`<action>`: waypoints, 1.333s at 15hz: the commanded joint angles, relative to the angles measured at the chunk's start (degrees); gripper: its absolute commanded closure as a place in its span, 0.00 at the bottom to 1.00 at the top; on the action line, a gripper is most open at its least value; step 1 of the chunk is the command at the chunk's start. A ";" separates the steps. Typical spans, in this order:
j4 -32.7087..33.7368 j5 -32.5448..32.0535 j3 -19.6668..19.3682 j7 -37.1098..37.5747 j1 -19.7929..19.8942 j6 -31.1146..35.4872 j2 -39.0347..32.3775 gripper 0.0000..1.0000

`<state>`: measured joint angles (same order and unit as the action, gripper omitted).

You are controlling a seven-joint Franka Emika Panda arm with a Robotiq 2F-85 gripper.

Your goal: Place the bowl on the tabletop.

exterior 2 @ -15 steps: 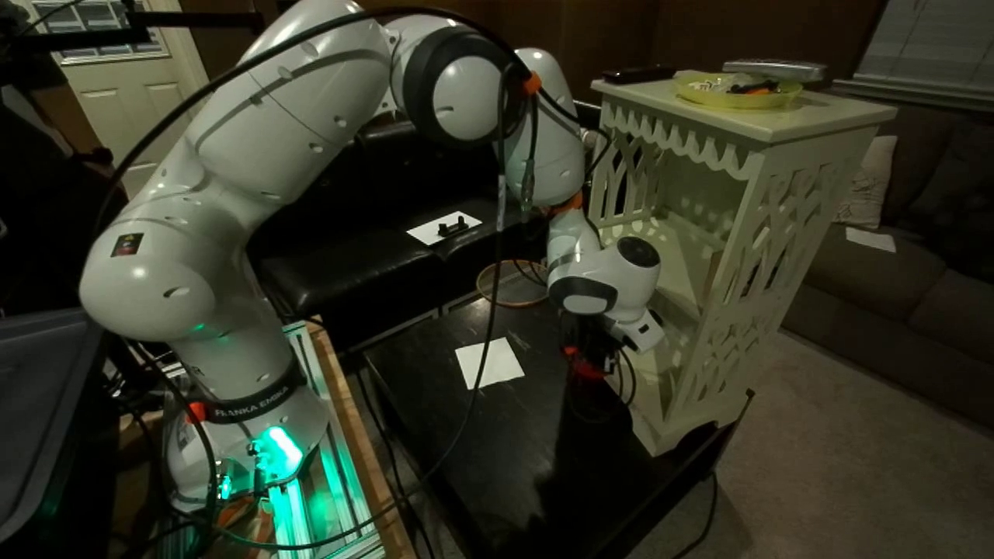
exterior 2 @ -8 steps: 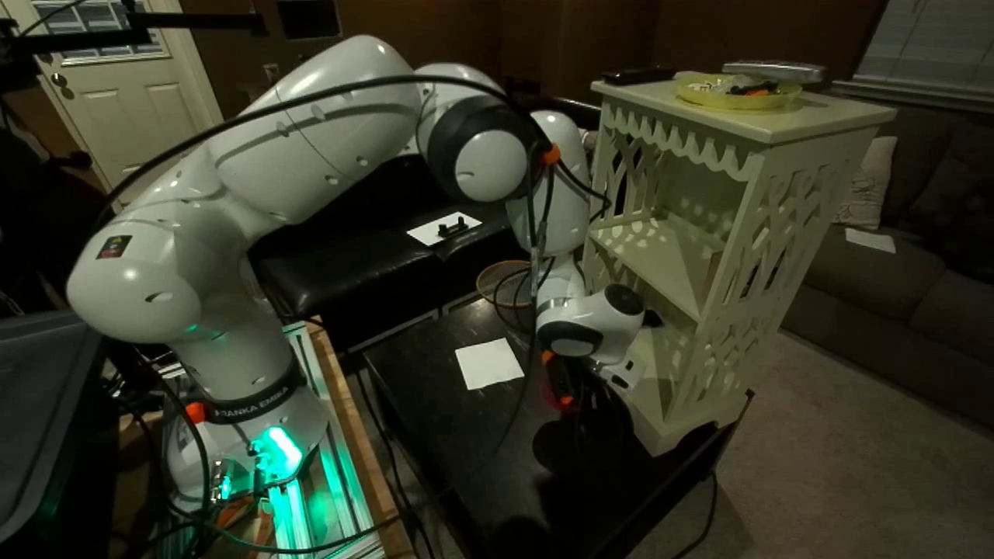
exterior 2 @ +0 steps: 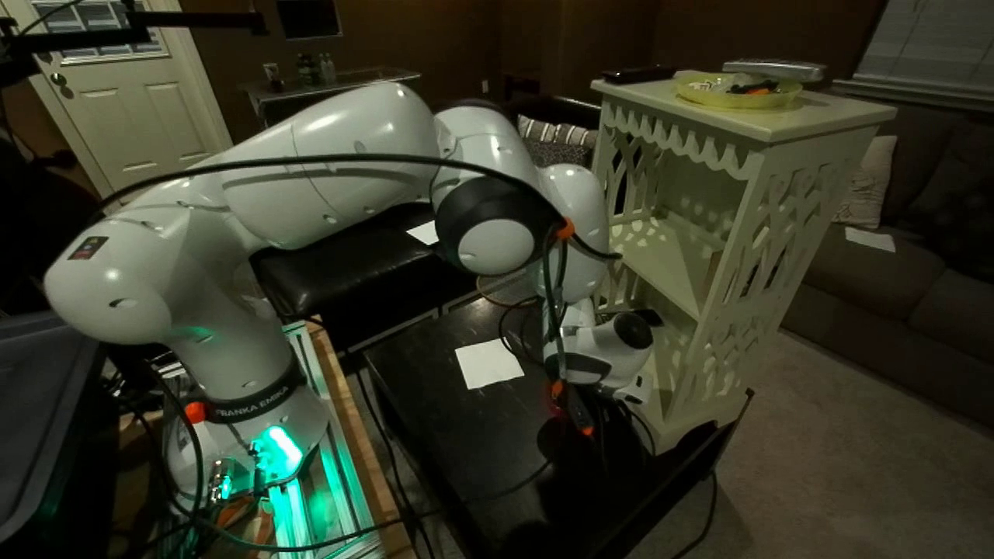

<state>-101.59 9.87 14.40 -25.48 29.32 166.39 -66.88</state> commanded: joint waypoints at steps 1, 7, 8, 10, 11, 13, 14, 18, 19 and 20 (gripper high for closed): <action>4.99 -5.01 1.71 -4.62 3.22 0.62 -4.60 0.99; 11.92 -8.40 0.49 -5.06 3.23 -0.87 -9.86 0.99; 13.00 -8.82 0.01 -4.97 2.88 -0.88 -10.72 0.99; 14.86 -9.45 -0.85 -4.63 2.24 -1.44 -12.15 0.99; 15.71 -9.64 -1.16 -4.36 2.03 -2.20 -12.64 0.99; 17.15 -9.47 -2.04 -3.24 1.21 -3.07 -13.27 0.71; 17.10 -9.33 -2.13 -3.08 1.09 -3.39 -12.92 0.66; 12.50 -7.55 -3.72 1.67 -0.80 -2.17 -7.51 0.38; 9.71 -6.06 -5.67 6.39 -2.38 -1.62 -4.58 0.32; 7.42 -5.12 -7.04 9.89 -3.42 -1.17 -2.28 0.24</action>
<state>-86.95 2.36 11.58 -24.83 29.55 164.62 -76.68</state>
